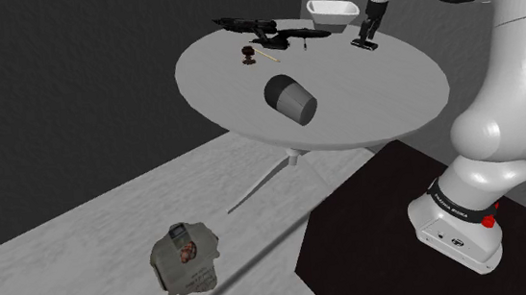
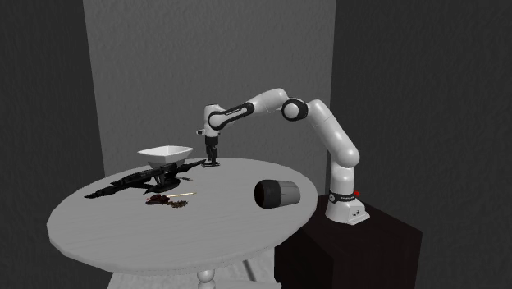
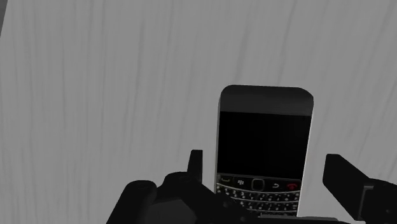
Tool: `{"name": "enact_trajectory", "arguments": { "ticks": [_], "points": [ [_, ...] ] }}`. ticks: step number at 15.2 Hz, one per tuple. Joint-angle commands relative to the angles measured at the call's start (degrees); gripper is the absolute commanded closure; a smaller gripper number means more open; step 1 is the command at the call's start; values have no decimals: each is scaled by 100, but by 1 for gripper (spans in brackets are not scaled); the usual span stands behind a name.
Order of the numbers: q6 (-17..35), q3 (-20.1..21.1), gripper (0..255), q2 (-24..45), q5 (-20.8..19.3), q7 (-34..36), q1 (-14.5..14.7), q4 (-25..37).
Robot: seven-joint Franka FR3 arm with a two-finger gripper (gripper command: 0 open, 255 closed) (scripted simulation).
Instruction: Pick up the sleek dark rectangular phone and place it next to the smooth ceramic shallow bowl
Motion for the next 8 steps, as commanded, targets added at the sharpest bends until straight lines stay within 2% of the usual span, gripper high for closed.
{"name": "enact_trajectory", "arguments": {
  "ticks": [1, 4, 8],
  "points": [
    [0, 0, 0, 0, 0, 0, 0, 0],
    [0, 0, 0, 0, 0, 0, 0, 0],
    [-617, -12, 0, -182, -22, 16, 2, 437]
  ]
}}
